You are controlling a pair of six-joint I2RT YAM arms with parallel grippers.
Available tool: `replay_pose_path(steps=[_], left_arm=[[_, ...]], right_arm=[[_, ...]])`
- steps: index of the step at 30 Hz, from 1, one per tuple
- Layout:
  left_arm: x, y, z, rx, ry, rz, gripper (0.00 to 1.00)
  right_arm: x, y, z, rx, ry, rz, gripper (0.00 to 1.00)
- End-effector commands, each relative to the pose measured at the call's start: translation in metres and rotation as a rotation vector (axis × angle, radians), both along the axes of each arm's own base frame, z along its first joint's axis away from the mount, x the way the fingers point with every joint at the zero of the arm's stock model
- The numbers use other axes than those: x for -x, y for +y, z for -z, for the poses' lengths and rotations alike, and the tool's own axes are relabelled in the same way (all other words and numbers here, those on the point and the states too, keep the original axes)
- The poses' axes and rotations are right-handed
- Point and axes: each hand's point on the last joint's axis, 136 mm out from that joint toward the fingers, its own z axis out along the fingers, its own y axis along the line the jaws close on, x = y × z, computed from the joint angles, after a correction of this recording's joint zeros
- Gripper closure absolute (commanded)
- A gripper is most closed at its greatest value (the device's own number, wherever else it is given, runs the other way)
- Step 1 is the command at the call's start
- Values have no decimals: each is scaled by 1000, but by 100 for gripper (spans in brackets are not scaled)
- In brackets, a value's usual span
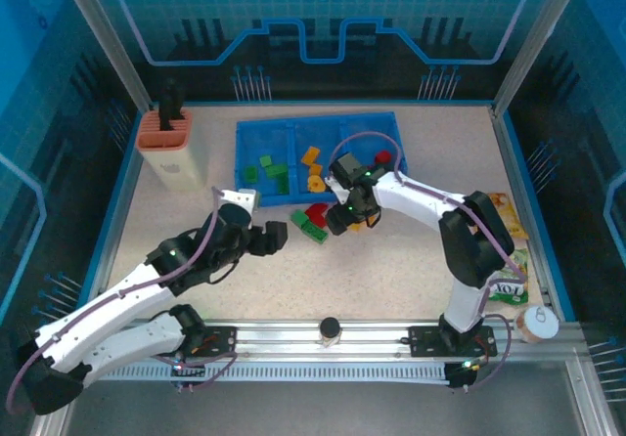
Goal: Sort the legos into containers by color
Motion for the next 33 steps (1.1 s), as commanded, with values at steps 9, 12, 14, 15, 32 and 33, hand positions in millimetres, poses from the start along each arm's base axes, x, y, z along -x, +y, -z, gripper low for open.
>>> replay_pose_path(steps=[9,12,14,15,32,33], left_arm=[[11,16,16,-38,22,-29,17],[11,19,16,-44,17,-37,18],[11,20,15,-47,12,-39,18],[11,20,15,-49,9,-40,18],[11,20,16,-46,10,-38,20],[11,20,17,-48,12,-38,20]], right_arm=[[-4,7,26,119,13,-28,25],[5,9,31,132,22,-35,25],[11,14,30,126,24,-45,26],[15,17,28,115,25,-49,27],[-3,10,33,154,-52,7,27],[-2,10,38,157,-37,8,29]])
